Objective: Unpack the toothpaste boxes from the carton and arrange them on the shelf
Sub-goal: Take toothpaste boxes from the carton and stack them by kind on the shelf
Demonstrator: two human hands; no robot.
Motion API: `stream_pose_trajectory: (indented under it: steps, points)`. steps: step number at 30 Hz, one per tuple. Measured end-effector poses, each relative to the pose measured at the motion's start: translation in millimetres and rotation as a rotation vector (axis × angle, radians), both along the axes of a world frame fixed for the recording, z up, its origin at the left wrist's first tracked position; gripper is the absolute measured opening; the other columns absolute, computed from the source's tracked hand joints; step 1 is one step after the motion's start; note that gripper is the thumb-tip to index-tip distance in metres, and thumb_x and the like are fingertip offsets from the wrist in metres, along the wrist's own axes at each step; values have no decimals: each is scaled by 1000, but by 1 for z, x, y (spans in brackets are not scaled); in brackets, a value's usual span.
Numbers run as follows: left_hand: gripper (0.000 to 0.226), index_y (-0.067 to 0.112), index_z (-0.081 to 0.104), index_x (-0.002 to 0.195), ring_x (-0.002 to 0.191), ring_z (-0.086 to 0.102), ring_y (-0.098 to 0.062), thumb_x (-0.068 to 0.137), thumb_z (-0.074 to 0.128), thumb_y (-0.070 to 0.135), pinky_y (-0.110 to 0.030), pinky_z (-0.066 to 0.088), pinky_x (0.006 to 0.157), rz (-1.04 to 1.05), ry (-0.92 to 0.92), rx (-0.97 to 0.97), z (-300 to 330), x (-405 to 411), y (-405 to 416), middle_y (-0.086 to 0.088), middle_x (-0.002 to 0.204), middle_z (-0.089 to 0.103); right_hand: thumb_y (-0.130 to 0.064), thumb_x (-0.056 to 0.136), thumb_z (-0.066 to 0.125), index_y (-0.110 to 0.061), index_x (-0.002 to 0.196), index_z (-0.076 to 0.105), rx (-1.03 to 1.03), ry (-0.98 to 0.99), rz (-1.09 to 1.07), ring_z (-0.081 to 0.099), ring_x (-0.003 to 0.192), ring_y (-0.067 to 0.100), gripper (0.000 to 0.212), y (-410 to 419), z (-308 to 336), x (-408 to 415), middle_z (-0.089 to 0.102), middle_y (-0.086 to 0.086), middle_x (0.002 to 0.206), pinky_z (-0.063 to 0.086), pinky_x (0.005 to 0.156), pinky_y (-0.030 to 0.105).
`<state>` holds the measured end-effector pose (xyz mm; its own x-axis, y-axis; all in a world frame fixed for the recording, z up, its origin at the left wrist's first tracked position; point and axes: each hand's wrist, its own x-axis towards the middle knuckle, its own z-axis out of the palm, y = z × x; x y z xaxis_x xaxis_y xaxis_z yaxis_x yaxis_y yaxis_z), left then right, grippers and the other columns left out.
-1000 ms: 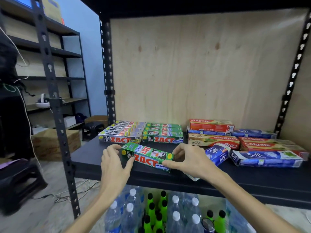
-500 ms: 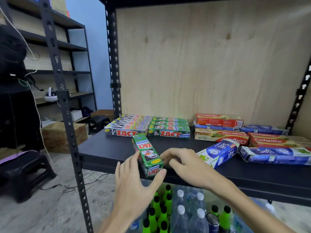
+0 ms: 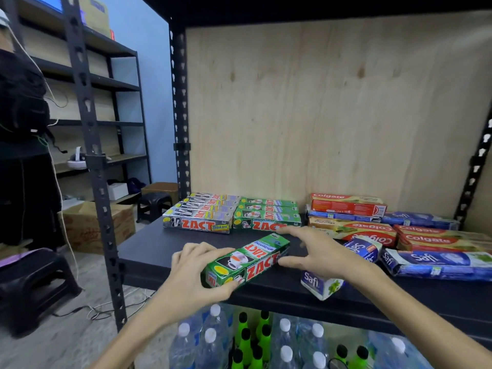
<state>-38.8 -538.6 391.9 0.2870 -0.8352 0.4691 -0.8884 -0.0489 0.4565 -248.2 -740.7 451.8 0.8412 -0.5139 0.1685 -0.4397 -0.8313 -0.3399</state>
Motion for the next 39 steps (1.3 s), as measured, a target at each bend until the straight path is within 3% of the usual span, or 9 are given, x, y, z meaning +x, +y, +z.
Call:
stream_pose_trajectory:
  steps: [4,8,11,15,19,23,27,34,39]
  points:
    - [60,50,53,132,128,29,5,78,66,72,-29,23,106,-15,-9,66,15,30,-34,31,126,48,-52,83,74,-35,148,41,26,-39,-73,64,91,6,74,-26,4,-5,65,-5,109,56,82,28]
    - [66,52,51,135,125,21,1,77,48,84,-30,19,106,-7,-178,139,23,45,-69,29,131,40,-47,81,78,-21,148,42,-27,-73,-119,62,77,3,79,-50,6,-3,67,-8,85,44,66,17]
    - [82,52,49,141,136,21,-2,74,24,93,-29,11,109,-24,-334,96,22,57,-94,27,141,43,-49,78,79,-18,150,40,-27,-121,-124,66,81,6,87,-68,4,1,71,-5,86,52,78,25]
    - [82,53,44,144,145,13,-13,77,15,91,-34,7,113,11,-397,69,20,70,-116,18,153,33,-58,78,75,-20,151,36,-70,-175,-128,64,86,7,91,-85,-6,10,70,-7,85,52,88,35]
    - [62,52,38,148,149,12,-12,89,37,71,-39,5,120,41,-414,71,17,75,-127,17,158,27,-66,75,72,-22,150,38,-59,-203,-110,61,89,9,93,-98,-15,17,66,-7,83,52,90,36]
    - [68,40,37,151,148,19,-6,90,48,70,-31,2,118,74,-414,61,14,81,-133,19,157,34,-66,76,71,-21,151,38,-65,-200,-87,62,87,6,93,-104,-16,22,67,-8,86,53,86,30]
    - [72,38,36,152,149,19,-3,89,51,70,-25,-1,113,80,-374,92,14,87,-139,20,158,34,-64,76,73,-21,150,41,-45,-233,-75,65,79,3,91,-107,-19,21,69,-8,86,52,75,19]
    - [79,43,22,157,149,22,-5,89,56,66,-34,6,118,89,-301,121,15,85,-138,18,157,37,-64,76,74,-23,149,40,-42,-260,-101,62,81,6,91,-108,-26,23,63,-11,94,49,72,19]
    - [87,41,23,156,146,27,-4,83,54,75,-38,10,121,87,-249,108,14,84,-137,18,156,38,-70,73,73,-26,143,48,-82,-297,-131,57,85,6,87,-108,-27,22,58,-13,102,48,74,22]
